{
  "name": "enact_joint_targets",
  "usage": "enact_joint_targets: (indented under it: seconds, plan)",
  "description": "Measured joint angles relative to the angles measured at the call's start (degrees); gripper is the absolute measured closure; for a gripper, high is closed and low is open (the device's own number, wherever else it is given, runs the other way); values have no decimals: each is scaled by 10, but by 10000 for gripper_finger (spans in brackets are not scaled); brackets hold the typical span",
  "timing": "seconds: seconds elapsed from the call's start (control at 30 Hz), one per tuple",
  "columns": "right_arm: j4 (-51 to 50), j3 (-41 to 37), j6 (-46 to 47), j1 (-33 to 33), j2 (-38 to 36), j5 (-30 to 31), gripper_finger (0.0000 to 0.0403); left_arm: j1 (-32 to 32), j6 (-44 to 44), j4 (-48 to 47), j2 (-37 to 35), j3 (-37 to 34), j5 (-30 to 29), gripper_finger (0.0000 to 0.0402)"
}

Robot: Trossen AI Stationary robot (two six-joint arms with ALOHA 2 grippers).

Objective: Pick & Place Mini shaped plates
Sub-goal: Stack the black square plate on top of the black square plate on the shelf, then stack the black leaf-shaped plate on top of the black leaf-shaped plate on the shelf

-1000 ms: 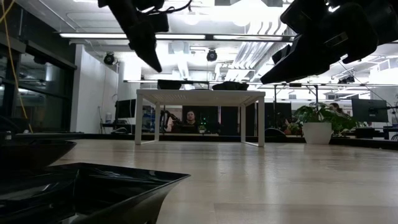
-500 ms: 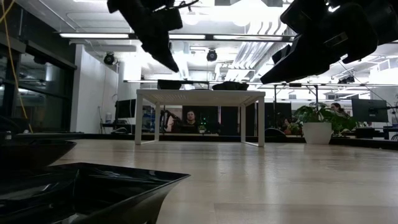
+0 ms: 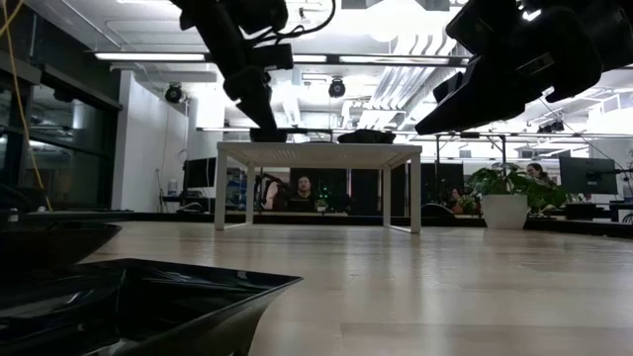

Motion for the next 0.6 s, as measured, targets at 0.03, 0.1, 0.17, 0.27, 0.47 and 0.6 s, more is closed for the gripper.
enact_joint_targets:
  seconds: [0.03,0.1,0.17,0.27,0.47,0.6]
  plan:
    - [0,0,0,0,0,0,401,0,1,-4,0,0,-6,348]
    - [0,0,0,0,0,0,401,0,4,-10,0,0,-34,348]
    - [0,0,0,0,0,0,398,0,1,-15,0,0,-66,348]
    - [0,0,0,0,0,0,397,0,-7,-11,0,0,-90,348]
    - [-3,0,0,0,0,0,401,0,0,-21,0,0,-65,348]
    - [-4,0,0,0,0,0,399,0,-3,-68,-3,27,-37,348]
